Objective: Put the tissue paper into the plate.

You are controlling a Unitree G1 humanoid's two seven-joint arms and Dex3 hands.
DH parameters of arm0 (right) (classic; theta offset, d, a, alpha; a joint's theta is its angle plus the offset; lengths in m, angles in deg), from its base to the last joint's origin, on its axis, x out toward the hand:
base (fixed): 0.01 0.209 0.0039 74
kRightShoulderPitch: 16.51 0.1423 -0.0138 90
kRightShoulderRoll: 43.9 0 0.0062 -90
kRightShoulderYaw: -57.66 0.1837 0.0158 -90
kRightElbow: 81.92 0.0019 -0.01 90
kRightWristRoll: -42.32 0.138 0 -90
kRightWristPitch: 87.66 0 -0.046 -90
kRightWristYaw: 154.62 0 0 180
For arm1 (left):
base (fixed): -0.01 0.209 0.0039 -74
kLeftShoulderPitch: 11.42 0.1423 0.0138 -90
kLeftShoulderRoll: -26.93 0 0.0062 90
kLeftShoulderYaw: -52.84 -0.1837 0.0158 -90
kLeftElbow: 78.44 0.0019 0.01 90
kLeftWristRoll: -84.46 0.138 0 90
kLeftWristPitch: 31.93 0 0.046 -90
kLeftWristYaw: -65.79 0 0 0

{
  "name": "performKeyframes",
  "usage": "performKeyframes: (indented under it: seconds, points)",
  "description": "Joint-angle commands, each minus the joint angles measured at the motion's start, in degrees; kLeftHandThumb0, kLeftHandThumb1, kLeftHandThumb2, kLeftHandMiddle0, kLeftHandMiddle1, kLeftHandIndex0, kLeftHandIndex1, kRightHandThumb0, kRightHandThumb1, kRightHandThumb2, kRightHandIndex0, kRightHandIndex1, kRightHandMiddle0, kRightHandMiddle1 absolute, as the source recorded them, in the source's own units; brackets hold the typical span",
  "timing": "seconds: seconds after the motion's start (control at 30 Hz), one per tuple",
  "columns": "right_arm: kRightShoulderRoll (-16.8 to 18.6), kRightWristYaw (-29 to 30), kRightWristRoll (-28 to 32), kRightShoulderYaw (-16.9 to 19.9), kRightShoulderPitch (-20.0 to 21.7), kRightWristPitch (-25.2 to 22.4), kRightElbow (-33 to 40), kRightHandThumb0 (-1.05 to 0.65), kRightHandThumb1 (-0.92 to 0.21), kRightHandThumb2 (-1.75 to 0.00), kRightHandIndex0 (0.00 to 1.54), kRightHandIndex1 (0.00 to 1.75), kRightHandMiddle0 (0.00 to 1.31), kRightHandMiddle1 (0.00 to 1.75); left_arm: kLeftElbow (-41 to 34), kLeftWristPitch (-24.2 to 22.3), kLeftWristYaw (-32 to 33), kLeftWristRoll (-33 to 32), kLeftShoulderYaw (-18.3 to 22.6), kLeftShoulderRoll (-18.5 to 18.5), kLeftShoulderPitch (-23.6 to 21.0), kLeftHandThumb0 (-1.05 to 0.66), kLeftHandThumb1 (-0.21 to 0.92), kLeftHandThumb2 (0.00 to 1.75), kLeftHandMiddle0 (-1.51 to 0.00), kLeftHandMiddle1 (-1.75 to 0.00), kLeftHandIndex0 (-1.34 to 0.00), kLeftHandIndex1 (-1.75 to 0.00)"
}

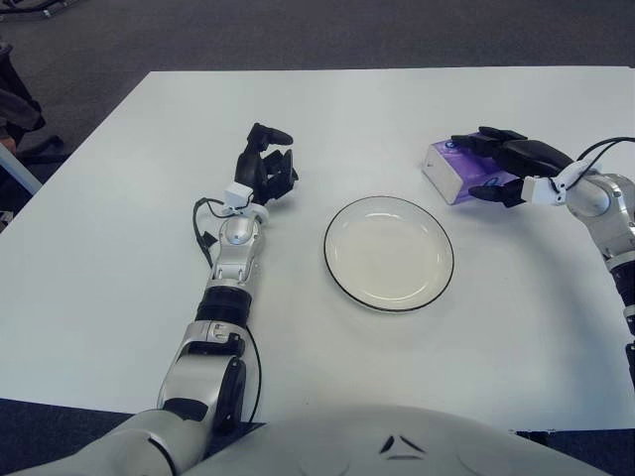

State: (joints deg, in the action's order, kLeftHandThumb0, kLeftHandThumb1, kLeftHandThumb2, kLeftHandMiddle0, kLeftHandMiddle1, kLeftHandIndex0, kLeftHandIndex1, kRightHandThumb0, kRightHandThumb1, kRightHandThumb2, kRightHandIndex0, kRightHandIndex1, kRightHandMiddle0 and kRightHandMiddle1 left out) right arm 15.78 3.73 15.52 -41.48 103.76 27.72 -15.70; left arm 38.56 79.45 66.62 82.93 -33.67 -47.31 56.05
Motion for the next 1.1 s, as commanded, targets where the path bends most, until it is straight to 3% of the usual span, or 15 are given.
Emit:
performKeyframes:
  seconds: [0.0, 0.83, 1.07]
  points:
    - [0.6, 0.9, -1.2, -0.7, 1.4, -0.1, -0.7, -0.95, -0.92, -0.73, 0.05, 0.0, 0.11, 0.0, 4.2, 0.6, 0.6, 0.3, -0.5, 2.0, 8.4, -0.37, 0.72, 0.78, -0.85, -1.75, -0.32, -1.75]
    - [0.9, 2.1, -2.4, -2.1, 4.0, 1.9, -4.4, -0.95, -0.92, -0.7, 0.03, 0.0, 0.11, 0.0, 4.1, 0.8, 0.5, 0.4, -0.5, 1.8, 8.5, -0.38, 0.71, 0.8, -0.85, -1.75, -0.33, -1.75]
    - [1.1, -1.7, -0.8, -2.9, 5.2, 1.3, -5.4, -0.95, -0.92, -0.69, 0.02, 0.0, 0.11, 0.0, 4.2, 1.1, 0.7, 0.6, -0.6, 1.9, 8.5, -0.38, 0.71, 0.8, -0.85, -1.75, -0.33, -1.75]
